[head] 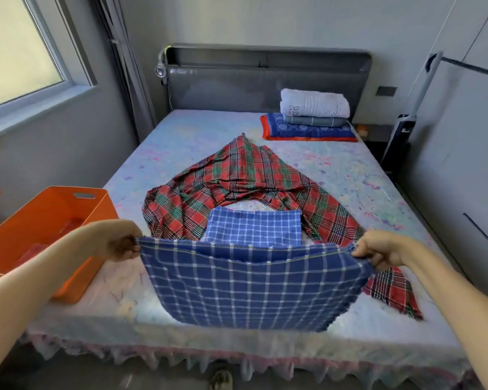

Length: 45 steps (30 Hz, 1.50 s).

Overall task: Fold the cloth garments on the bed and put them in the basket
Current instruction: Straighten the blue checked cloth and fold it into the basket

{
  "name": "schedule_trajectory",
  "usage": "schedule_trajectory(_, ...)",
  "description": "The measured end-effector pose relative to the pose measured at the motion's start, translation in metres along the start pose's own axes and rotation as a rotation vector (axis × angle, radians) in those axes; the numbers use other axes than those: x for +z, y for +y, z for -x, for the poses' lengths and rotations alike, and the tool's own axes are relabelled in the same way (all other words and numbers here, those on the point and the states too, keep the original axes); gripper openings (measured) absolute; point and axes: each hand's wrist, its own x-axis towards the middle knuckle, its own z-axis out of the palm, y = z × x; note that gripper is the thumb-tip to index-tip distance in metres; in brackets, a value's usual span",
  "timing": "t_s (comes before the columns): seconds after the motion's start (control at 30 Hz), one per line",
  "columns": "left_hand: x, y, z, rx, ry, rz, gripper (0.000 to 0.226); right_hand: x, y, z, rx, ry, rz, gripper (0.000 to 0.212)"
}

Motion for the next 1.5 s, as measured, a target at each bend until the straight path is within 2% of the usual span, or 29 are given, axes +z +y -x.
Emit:
schedule_trajectory(0.03, 0.019, 0.007, 0.034, 0.023, -0.029, 0.045, 0.022, 0.0, 0.0, -0.011, 0.006, 0.082, -0.047, 0.04)
schedule_trajectory(0.07, 0.031, 0.013, 0.044, 0.021, -0.063, 0.062, 0.017, -0.001, -0.003, -0.026, 0.0, 0.172, -0.075, 0.031)
schedule_trajectory(0.13, 0.053, 0.03, 0.034, 0.032, -0.099, 0.166, 0.013, -0.004, -0.014, -0.061, -0.022, 0.343, -0.07, 0.024)
schedule_trajectory(0.2, 0.074, 0.053, 0.006, 0.07, -0.105, 0.342, 0.016, -0.005, -0.028, -0.096, -0.051, 0.445, -0.088, 0.021)
schedule_trajectory(0.27, 0.093, 0.074, -0.034, 0.096, -0.114, 0.449, 0.019, -0.005, -0.045, -0.13, -0.069, 0.499, -0.149, 0.016)
schedule_trajectory(0.43, 0.131, 0.133, -0.137, 0.071, -0.063, 0.347, 0.018, -0.011, -0.088, -0.22, -0.075, 0.597, -0.174, 0.011)
schedule_trajectory(0.53, 0.153, 0.156, -0.187, 0.071, -0.004, 0.329, 0.012, -0.015, -0.103, -0.273, -0.048, 0.627, -0.166, 0.022)
schedule_trajectory(0.63, 0.177, 0.165, -0.242, 0.065, 0.035, 0.343, 0.023, -0.019, -0.107, -0.327, 0.008, 0.593, -0.16, 0.024)
schedule_trajectory(0.7, 0.192, 0.164, -0.276, 0.067, 0.084, 0.263, 0.019, -0.022, -0.107, -0.365, 0.03, 0.577, -0.158, 0.018)
schedule_trajectory(0.8, 0.214, 0.167, -0.332, 0.12, 0.226, 0.134, 0.026, -0.026, -0.111, -0.426, 0.037, 0.598, -0.142, 0.017)
schedule_trajectory(0.9, 0.237, 0.175, -0.379, 0.158, 0.288, 0.039, 0.027, -0.029, -0.11, -0.483, 0.038, 0.62, -0.11, 0.033)
schedule_trajectory(1.03, 0.275, 0.187, -0.441, 0.209, 0.317, -0.049, 0.015, -0.033, -0.102, -0.558, 0.069, 0.678, -0.076, 0.047)
schedule_trajectory(1.17, 0.302, 0.169, -0.496, 0.159, 0.351, -0.302, 0.02, -0.027, -0.085, -0.615, 0.125, 0.594, 0.102, 0.044)
schedule_trajectory(1.23, 0.305, 0.16, -0.506, 0.141, 0.33, -0.338, 0.025, -0.021, -0.081, -0.621, 0.135, 0.586, 0.181, 0.043)
schedule_trajectory(1.33, 0.306, 0.157, -0.511, 0.142, 0.383, -0.421, 0.032, -0.01, -0.084, -0.617, 0.092, 0.686, 0.285, 0.023)
schedule_trajectory(1.37, 0.306, 0.156, -0.506, 0.169, 0.438, -0.499, 0.035, -0.005, -0.084, -0.61, 0.054, 0.754, 0.382, 0.018)
schedule_trajectory(1.4, 0.306, 0.155, -0.498, 0.232, 0.51, -0.584, 0.037, 0.0, -0.087, -0.602, -0.003, 0.84, 0.526, 0.029)
schedule_trajectory(1.47, 0.311, 0.145, -0.471, 0.494, 0.608, -0.74, 0.039, 0.022, -0.091, -0.579, -0.237, 0.963, 0.744, 0.044)
schedule_trajectory(1.5, 0.32, 0.136, -0.452, 0.657, 0.573, -0.8, 0.039, 0.042, -0.096, -0.567, -0.382, 0.951, 0.772, 0.046)
